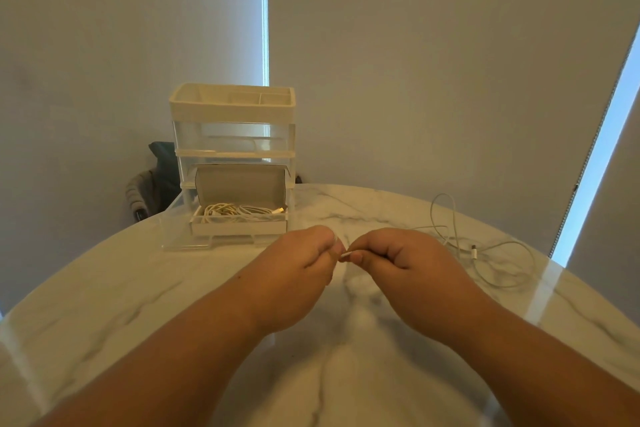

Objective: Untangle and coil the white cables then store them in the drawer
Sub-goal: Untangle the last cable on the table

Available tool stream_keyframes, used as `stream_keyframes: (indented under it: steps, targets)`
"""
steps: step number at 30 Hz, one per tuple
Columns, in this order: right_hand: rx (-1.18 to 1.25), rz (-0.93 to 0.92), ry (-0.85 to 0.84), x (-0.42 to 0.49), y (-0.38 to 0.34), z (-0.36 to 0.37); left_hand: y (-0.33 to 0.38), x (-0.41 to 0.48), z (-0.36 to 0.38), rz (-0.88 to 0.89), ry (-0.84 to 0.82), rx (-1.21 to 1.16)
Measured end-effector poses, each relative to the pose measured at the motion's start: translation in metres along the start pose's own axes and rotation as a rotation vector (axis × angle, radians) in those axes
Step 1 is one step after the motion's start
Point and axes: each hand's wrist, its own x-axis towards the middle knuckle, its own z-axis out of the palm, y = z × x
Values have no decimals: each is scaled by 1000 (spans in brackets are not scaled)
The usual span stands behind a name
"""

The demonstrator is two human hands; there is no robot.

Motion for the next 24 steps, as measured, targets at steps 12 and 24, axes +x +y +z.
stream_keyframes:
  steps: [12,24]
  targets:
    - [-60,-12,-5,2,2,-3,3,2,10,13,-161,159]
    - [-29,23,14,4,10,-5,-1,2,8,-28,-247,-64]
